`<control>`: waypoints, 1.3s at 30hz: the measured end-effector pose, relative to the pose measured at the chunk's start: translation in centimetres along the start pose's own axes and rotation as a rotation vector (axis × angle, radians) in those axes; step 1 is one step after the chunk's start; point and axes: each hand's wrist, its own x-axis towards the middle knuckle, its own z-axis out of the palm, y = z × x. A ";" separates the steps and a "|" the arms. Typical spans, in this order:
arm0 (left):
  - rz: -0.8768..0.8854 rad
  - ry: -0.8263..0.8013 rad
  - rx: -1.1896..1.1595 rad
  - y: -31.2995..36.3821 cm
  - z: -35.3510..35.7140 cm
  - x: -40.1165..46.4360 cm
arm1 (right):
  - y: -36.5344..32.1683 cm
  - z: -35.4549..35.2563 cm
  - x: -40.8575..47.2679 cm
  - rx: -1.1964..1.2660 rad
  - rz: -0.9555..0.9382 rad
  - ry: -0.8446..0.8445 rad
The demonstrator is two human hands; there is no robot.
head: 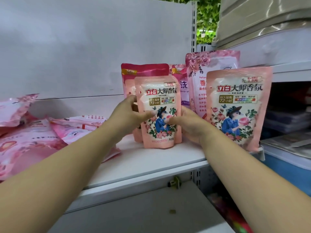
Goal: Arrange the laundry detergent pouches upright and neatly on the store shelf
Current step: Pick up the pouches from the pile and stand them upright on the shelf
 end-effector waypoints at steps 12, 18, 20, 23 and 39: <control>0.191 0.137 0.637 1.4 -1.9 -5.0 | -0.2 -0.7 -4.1 -0.753 -0.063 0.172; 0.302 0.306 0.960 -0.4 -7.1 -9.7 | -1.1 0.9 -6.5 -1.003 -0.334 0.205; 0.238 0.407 1.018 -0.8 -9.0 -10.0 | -1.5 2.9 -6.5 -0.998 -0.394 0.063; 0.086 0.426 1.144 -2.2 -10.9 -10.6 | -2.0 6.9 -4.7 -0.990 -0.458 -0.102; 0.126 0.354 1.018 -6.9 -12.8 -10.8 | -0.2 13.4 0.7 -0.538 -0.090 -0.355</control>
